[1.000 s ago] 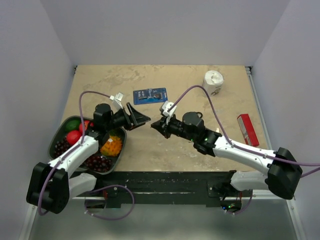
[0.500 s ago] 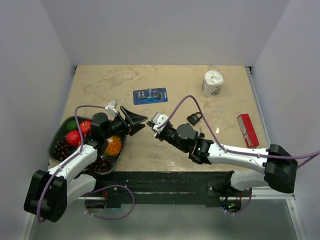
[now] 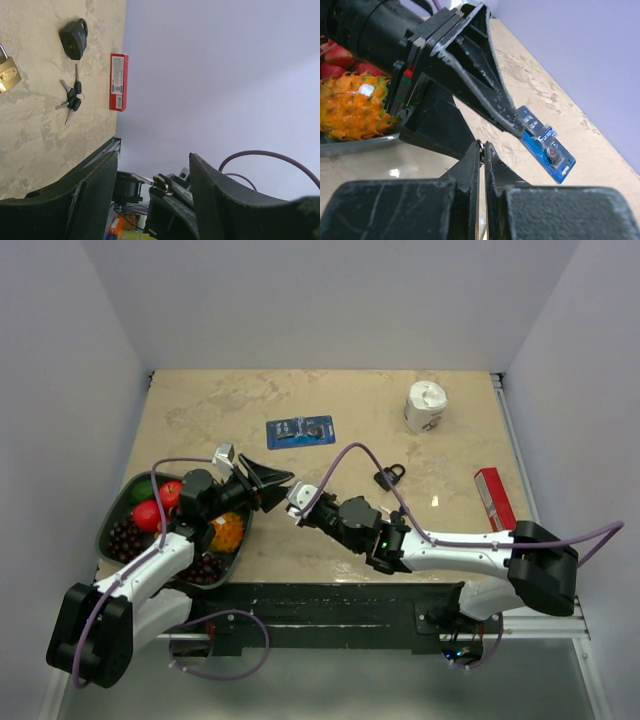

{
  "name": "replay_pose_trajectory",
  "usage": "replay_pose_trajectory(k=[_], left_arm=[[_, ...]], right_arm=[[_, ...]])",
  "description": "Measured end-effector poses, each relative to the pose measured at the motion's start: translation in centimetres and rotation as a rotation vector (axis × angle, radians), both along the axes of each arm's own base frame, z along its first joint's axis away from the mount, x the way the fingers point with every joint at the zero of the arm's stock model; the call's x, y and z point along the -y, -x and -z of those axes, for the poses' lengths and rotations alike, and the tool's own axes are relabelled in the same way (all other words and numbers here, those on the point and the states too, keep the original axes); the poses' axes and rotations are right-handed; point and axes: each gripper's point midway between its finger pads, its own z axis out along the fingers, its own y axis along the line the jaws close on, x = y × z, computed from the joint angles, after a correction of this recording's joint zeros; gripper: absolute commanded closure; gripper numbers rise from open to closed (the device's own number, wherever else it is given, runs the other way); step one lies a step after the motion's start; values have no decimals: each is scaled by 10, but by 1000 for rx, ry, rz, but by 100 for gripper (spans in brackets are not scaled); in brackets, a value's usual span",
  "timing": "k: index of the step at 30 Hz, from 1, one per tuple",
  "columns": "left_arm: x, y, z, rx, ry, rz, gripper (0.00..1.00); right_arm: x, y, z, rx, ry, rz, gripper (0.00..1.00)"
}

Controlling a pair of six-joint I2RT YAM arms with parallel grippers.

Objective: Unlock with the key

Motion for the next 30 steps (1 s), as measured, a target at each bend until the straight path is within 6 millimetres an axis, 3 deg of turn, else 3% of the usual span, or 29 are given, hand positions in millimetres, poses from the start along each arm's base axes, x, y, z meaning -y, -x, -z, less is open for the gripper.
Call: replay_pose_trajectory(k=[4, 9, 20, 30], left_arm=[[2, 1, -2, 0, 12, 9, 46], [3, 1, 0, -16, 16, 18, 52], [7, 6, 2, -24, 22, 56, 53], [10, 7, 6, -39, 22, 81, 83]], right_arm=[[-6, 3, 10, 32, 47, 6, 100], [-9, 5, 8, 104, 75, 41, 100], [-8, 9, 9, 181, 123, 54, 100], [-7, 13, 8, 243, 160, 43, 100]])
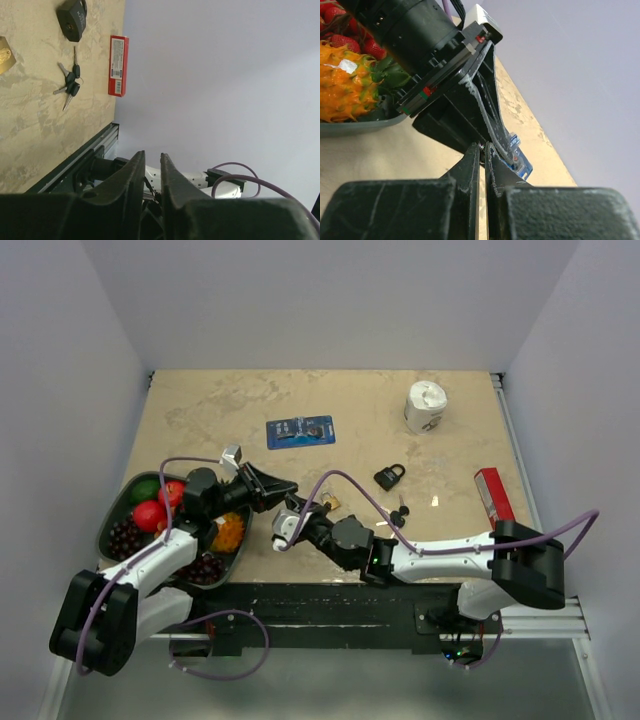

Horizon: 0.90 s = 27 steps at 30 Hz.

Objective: Unlock with the key

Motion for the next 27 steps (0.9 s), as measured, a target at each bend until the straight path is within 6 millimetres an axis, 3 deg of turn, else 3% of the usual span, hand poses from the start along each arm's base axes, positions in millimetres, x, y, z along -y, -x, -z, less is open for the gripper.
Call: replay_pose_trajectory(k=[5, 10, 15, 22, 27], left_arm=[[1, -1, 3, -9, -2, 3, 100], [1, 0, 4, -12, -1, 13, 100], [2, 0, 6, 14, -15, 22, 100], [1, -14, 3, 211, -121, 17, 100], [-4, -39, -14, 419, -273, -36, 100]], right_arm=[[0, 3, 2, 22, 31, -7, 98], [1, 6, 6, 39, 66, 0, 89], [3, 6, 10, 32, 76, 19, 86], [7, 8, 17, -57, 39, 21, 56], [26, -9, -8, -172, -111, 1, 49]])
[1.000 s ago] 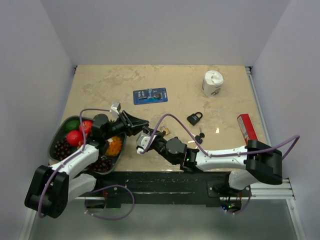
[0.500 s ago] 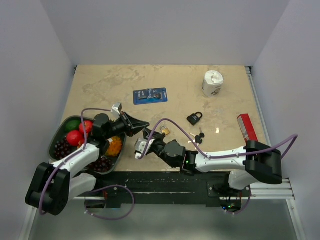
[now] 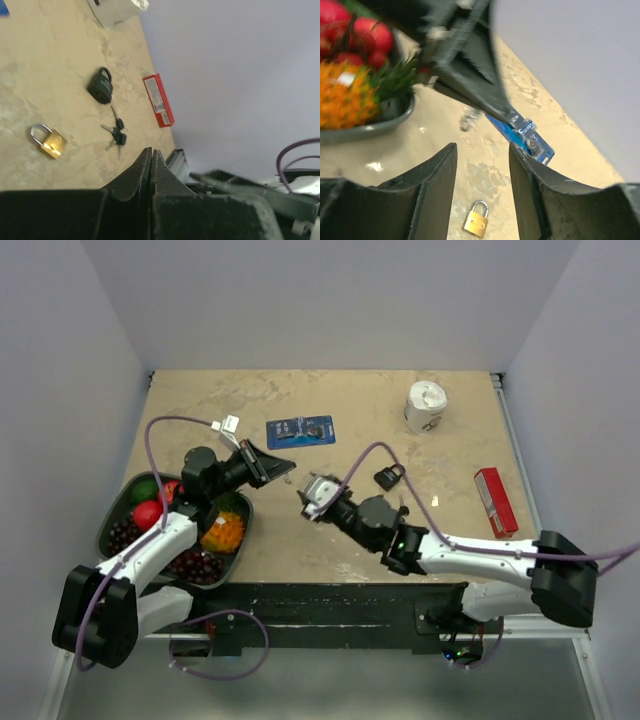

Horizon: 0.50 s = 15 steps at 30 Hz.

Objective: Unlock with the key

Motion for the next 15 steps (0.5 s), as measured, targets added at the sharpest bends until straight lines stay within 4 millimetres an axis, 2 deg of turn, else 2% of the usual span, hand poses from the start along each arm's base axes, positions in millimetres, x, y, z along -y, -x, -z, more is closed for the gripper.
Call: replay_pose_trajectory(k=[4, 7, 11, 15], left_arm=[[-9, -12, -19, 165, -105, -53, 100], [-14, -13, -33, 308, -170, -70, 100], [-13, -7, -44, 470, -228, -25, 100], [-5, 7, -61, 610, -201, 56, 100]], right_arm=[[40, -31, -35, -85, -210, 34, 46], [55, -41, -52, -156, -337, 10, 45], [52, -41, -55, -303, -458, -107, 45], [41, -36, -54, -455, -549, -258, 44]])
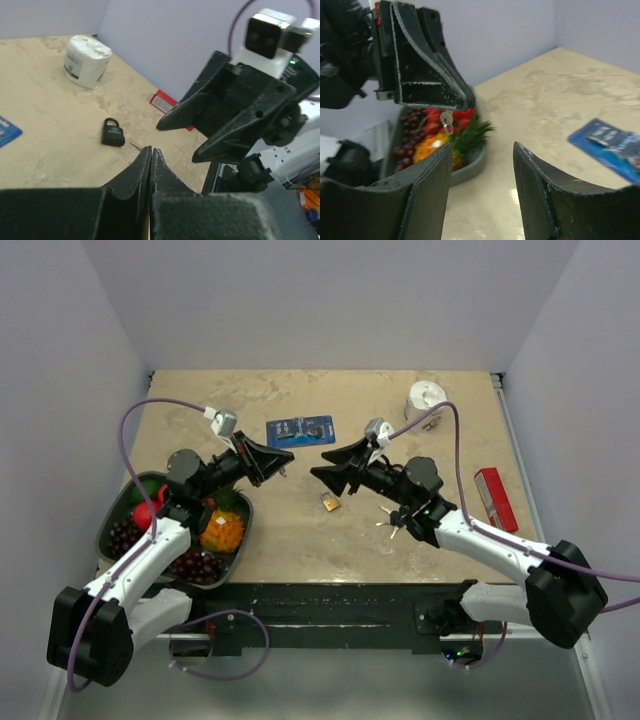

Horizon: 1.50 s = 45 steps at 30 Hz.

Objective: Unlock with the key

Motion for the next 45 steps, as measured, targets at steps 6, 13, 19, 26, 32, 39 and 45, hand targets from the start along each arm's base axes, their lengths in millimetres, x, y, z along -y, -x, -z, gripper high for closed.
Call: replay_pose_trajectory(k=[6, 13, 19, 26, 32, 39, 45], left_arm=[[10, 25, -28, 115, 56, 147, 100], [14, 48, -48, 155, 176, 260, 100], [23, 64, -58, 154, 240, 333, 100], [30, 70, -62, 154, 263, 350, 100], [35, 69, -58, 136, 265, 358, 100], [36, 68, -59, 138, 266, 359, 100], [36, 68, -62, 146, 266, 362, 100]], right_arm=[[-19, 29, -8, -99, -70, -231, 44], [-21, 46, -37, -76, -142, -323, 47], [-23, 47, -49, -76, -187, -345, 52], [-32, 53, -49, -92, -188, -402, 61], [-38, 59, -44, -108, -180, -433, 69], [-40, 62, -44, -111, -180, -444, 72], [-40, 62, -46, -101, -185, -445, 72]])
